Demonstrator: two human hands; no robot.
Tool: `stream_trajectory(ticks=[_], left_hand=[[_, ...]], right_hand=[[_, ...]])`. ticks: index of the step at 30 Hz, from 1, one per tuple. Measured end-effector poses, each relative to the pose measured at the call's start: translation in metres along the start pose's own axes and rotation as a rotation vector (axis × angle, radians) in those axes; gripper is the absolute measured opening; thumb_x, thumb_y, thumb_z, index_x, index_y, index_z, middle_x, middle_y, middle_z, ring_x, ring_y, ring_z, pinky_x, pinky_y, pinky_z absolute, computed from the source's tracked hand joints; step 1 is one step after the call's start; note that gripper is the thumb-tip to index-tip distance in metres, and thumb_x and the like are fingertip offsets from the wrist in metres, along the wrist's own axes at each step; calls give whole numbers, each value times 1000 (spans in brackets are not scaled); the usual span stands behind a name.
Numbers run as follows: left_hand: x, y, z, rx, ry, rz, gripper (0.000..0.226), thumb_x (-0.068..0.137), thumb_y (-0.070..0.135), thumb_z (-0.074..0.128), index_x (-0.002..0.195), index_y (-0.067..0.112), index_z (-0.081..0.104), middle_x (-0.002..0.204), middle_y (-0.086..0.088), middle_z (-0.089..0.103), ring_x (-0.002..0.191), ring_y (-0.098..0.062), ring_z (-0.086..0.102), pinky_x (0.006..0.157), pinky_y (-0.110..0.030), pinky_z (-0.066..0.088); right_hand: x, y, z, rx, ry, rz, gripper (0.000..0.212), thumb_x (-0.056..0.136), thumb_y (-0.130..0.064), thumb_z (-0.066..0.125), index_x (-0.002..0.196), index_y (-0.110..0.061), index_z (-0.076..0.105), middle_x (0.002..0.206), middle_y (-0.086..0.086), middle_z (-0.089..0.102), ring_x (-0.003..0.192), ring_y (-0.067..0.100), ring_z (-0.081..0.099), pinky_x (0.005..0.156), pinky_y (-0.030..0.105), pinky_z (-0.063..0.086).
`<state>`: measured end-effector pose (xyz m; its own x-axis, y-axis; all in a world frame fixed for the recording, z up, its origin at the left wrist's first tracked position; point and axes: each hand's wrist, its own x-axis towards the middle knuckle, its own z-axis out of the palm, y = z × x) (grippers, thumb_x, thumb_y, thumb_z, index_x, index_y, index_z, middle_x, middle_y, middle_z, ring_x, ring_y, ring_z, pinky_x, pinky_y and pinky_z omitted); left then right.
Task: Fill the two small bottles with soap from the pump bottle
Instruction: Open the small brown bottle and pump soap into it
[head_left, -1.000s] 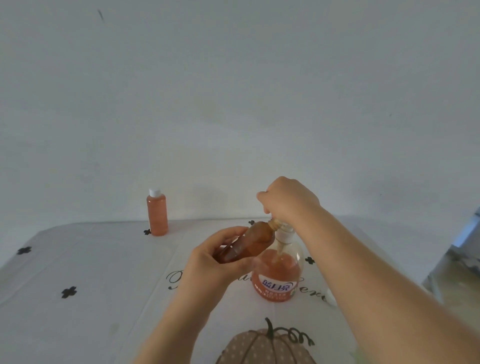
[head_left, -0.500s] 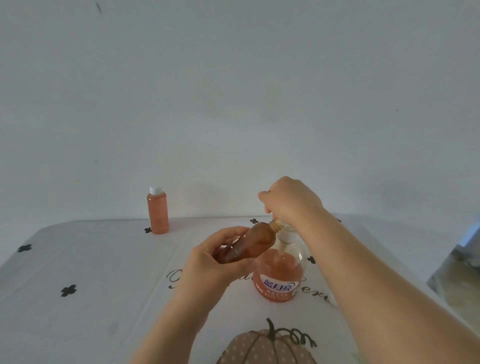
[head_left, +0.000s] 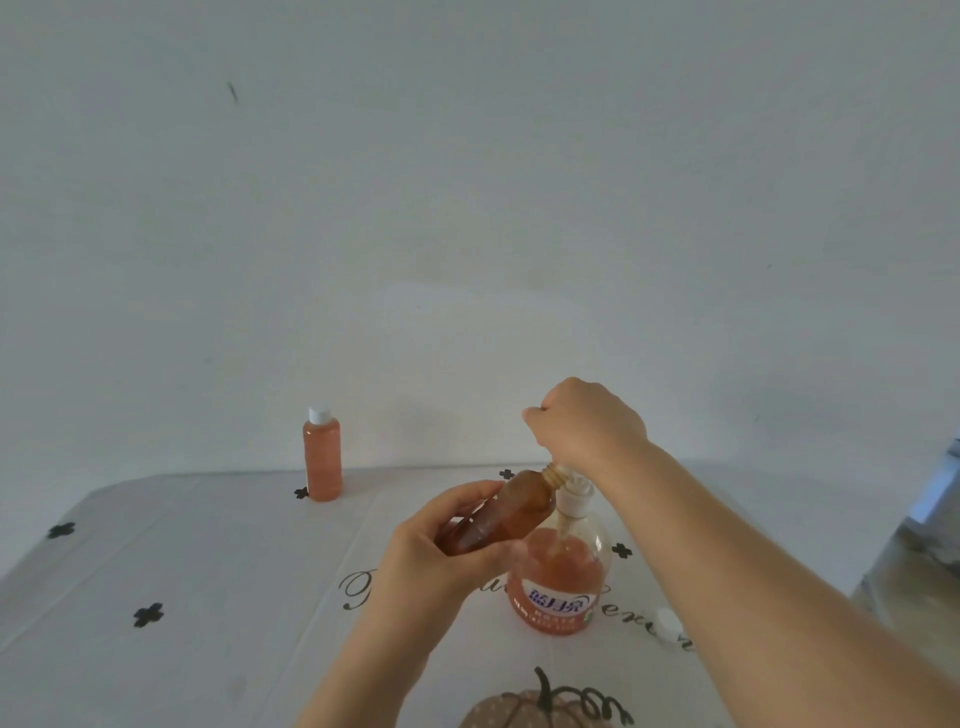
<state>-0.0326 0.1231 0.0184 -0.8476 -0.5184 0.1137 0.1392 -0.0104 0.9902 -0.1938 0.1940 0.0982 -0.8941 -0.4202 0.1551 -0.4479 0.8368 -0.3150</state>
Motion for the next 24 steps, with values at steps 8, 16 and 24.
stream_trajectory(ticks=[8, 16, 24], left_hand=[[-1, 1, -1, -37, -6, 0, 45, 67, -7, 81, 99, 24, 73, 82, 4, 77, 70, -7, 71, 58, -14, 50], [3, -3, -2, -13, -12, 4, 44, 67, -3, 82, 99, 27, 74, 89, 6, 77, 75, -8, 71, 60, -13, 50], [6, -9, -4, 2, -20, -6, 44, 67, -5, 82, 98, 25, 74, 87, 5, 76, 73, -10, 71, 62, -14, 50]], right_hand=[[0, -1, 1, 54, -5, 17, 22, 90, -20, 49, 70, -13, 54, 73, 3, 62, 58, 22, 48, 54, 25, 34], [4, 0, 7, 89, -24, 23, 26, 90, -24, 48, 90, -10, 71, 87, 5, 74, 77, 26, 67, 62, 27, 43], [10, 4, 20, 82, -80, 27, 26, 89, -26, 51, 91, -13, 73, 88, 3, 74, 83, 25, 69, 71, 31, 50]])
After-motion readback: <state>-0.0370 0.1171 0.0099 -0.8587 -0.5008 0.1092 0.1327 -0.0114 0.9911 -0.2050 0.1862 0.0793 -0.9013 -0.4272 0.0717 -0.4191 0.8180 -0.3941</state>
